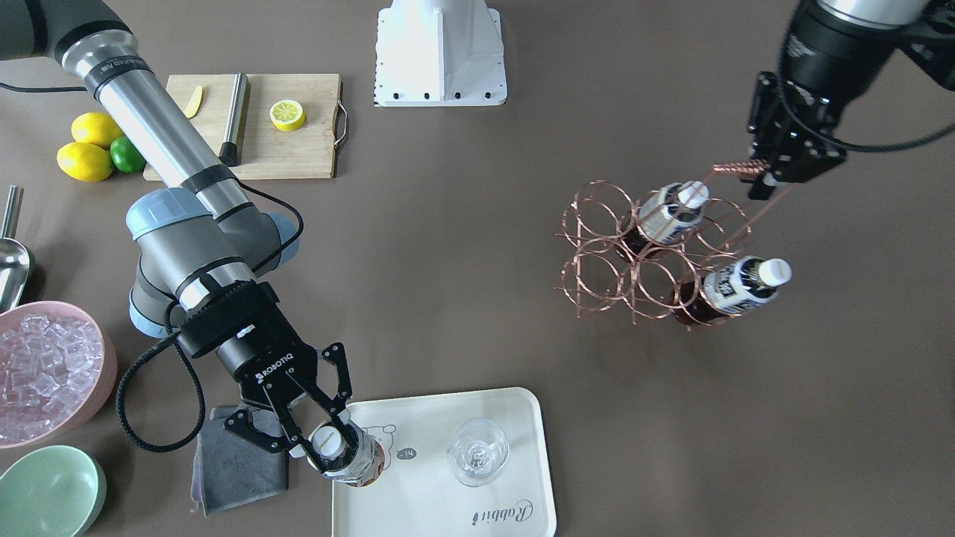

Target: Take tea from basket to plate

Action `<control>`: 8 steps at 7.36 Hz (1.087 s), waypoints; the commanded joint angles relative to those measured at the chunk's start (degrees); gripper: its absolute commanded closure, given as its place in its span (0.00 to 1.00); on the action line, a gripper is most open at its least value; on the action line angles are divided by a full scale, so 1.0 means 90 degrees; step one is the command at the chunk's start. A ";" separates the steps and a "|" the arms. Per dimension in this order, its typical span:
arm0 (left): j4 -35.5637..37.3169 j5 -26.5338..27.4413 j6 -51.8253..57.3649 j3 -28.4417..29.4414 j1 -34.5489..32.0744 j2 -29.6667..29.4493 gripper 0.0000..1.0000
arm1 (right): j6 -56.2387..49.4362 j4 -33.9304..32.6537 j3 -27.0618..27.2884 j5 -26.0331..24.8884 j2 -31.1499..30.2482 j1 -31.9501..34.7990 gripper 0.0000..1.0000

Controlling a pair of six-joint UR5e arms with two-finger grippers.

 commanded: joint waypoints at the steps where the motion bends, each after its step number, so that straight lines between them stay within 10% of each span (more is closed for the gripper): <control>1: -0.0355 -0.0593 0.1573 0.1942 -0.1722 0.0104 1.00 | 0.0000 0.0271 -0.0329 -0.0507 0.0066 -0.0276 1.00; 4: -0.2228 -0.0593 0.1635 0.4121 -0.2459 0.0045 1.00 | -0.0088 0.0369 -0.0300 -0.0596 0.0066 -0.0384 1.00; 6: -0.2739 -0.0583 0.1635 0.4653 -0.2470 0.0016 1.00 | -0.0146 0.0350 -0.0174 -0.0558 0.0056 -0.0384 0.23; 7: -0.2867 -0.0583 0.1645 0.4655 -0.2441 0.0025 1.00 | -0.0156 0.0292 -0.0009 -0.0509 0.0018 -0.0404 0.01; 8: -0.2887 -0.0573 0.1645 0.4665 -0.2392 0.0016 1.00 | -0.0157 0.0252 0.0090 -0.0402 0.0017 -0.0336 0.01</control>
